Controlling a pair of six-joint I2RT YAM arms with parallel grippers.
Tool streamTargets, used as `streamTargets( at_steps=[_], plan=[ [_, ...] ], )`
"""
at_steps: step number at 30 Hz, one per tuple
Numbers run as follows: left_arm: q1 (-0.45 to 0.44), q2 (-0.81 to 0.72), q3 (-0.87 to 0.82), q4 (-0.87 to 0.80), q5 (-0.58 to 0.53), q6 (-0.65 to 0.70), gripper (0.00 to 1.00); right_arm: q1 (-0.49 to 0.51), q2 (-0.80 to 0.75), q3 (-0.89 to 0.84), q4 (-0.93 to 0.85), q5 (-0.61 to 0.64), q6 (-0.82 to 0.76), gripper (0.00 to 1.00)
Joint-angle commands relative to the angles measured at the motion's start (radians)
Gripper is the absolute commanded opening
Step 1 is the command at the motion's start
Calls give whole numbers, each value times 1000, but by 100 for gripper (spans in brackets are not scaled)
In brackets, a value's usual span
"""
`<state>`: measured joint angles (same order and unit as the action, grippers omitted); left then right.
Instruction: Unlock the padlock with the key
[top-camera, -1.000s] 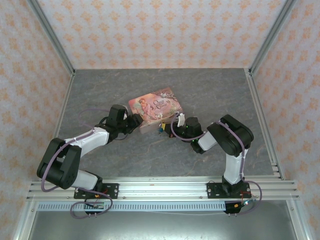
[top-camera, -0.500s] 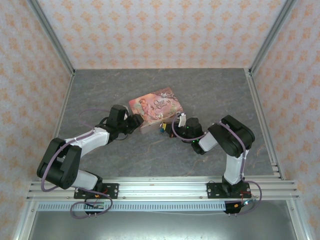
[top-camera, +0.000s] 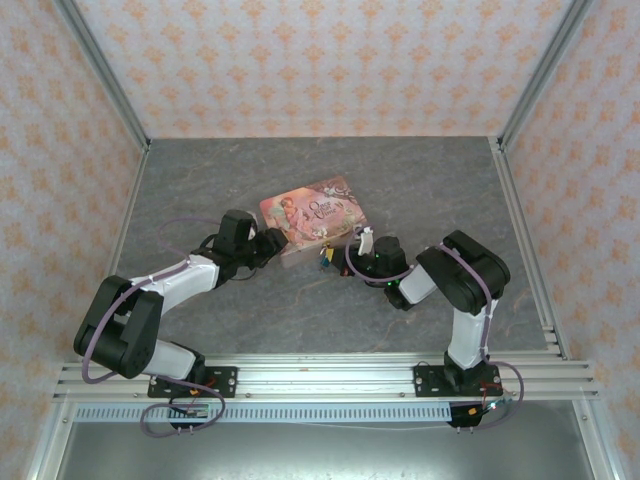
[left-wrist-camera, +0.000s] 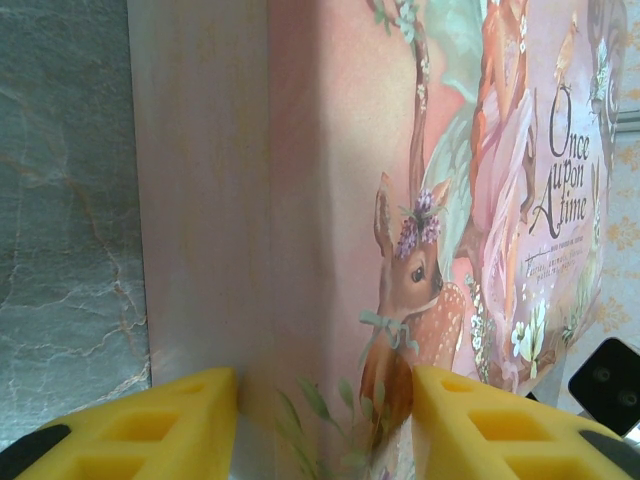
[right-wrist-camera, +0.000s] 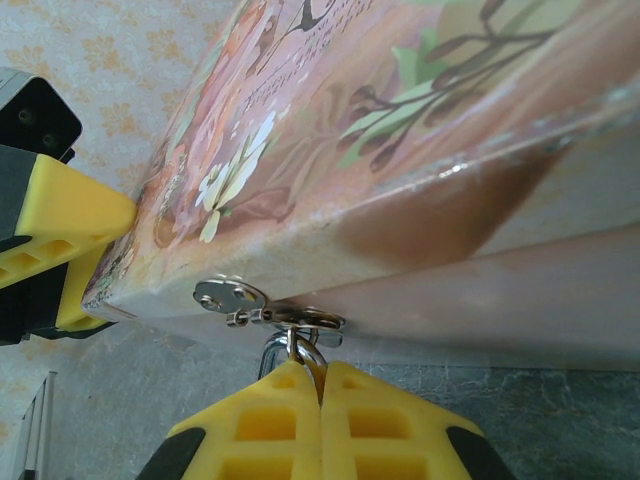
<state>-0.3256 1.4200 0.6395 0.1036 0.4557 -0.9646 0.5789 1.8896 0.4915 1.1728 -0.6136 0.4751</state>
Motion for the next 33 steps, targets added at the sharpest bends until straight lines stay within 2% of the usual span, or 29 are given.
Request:
streamTargets(
  at_steps=[1,7,25,33],
  plan=[
    [-10,34,-37,-140,-26,3,46,-5,-10,-13,13,-22,-2,0],
    [-10,31,-37,-151,-30,7,46,-4,-12,-30,54,33,40,0],
    [-11,24,-36,-151,-27,6,48,-5,-41,-15,203,268,337,0],
    [-12,34,-34,-132,-16,-3,53,4,-17,56,111,200,318,0]
  ],
)
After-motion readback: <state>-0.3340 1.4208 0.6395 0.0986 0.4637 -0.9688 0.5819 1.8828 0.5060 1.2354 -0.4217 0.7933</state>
